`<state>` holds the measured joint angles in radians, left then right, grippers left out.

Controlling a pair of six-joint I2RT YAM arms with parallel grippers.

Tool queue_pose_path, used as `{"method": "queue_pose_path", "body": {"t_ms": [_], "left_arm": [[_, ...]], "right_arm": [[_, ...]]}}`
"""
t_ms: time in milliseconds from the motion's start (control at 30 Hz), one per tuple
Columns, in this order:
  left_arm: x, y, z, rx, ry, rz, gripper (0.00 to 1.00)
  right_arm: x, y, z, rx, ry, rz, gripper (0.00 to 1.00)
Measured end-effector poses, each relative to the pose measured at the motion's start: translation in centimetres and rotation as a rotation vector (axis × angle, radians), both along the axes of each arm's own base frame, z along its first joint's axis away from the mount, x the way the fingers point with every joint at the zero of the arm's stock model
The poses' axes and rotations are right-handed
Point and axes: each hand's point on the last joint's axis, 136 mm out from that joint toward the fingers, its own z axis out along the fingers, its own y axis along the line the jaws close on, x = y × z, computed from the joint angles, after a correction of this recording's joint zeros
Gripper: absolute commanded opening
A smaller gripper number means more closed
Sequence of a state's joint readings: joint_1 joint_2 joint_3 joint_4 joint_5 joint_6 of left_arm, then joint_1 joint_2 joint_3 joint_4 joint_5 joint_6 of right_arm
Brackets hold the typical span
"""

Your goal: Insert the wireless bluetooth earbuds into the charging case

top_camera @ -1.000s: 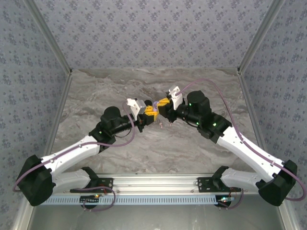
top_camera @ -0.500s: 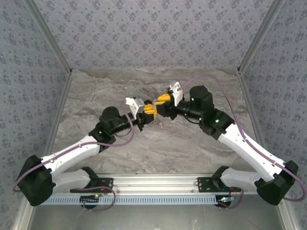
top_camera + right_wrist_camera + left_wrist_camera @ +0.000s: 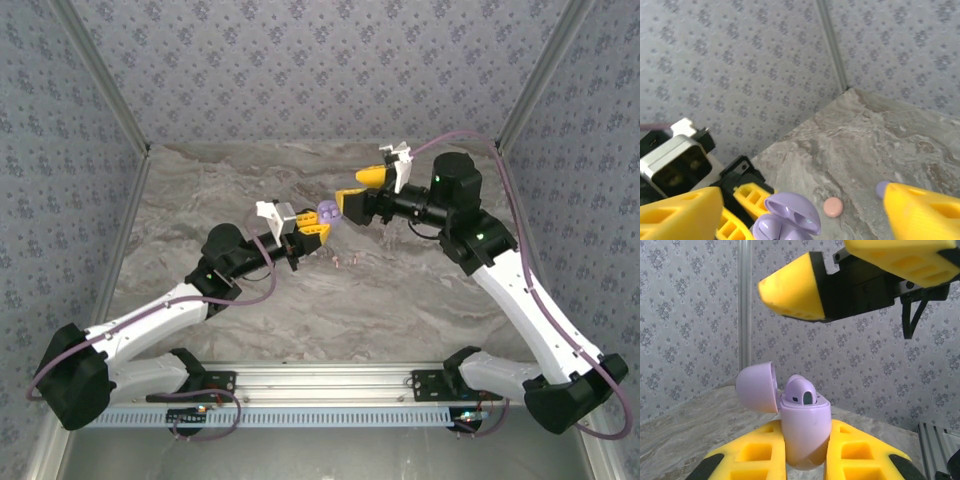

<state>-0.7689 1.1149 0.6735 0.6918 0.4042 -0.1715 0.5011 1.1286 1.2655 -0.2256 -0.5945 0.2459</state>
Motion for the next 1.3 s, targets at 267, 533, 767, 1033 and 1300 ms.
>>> {"method": "queue_pose_path", "body": {"t_ms": [267, 533, 767, 1033, 1300], "left_arm": [[-0.4, -0.1, 0.6, -0.015, -0.012, -0.021, 0.0], [-0.4, -0.2, 0.6, -0.014, -0.013, -0.027, 0.0], [-0.2, -0.4, 0.6, -0.01, -0.01, -0.028, 0.0], [-0.5, -0.7, 0.6, -0.01, -0.01, -0.041, 0.0], [0.0, -0.6, 0.1, 0.002, 0.01, -0.014, 0.0]], "right_arm": [[-1.3, 3.0, -3.0, -0.009, 0.133, 0.2, 1.0], [-2.7, 4.1, -3.8, -0.018, 0.176, 0.289, 1.0], [-3.7, 3.7, -3.0, -0.02, 0.127, 0.306, 1.0], [-4.9, 2.8, -2.0, -0.028, 0.075, 0.299, 1.0], [-4.1, 2.0, -2.8, -0.071, 0.072, 0.22, 1.0]]}}
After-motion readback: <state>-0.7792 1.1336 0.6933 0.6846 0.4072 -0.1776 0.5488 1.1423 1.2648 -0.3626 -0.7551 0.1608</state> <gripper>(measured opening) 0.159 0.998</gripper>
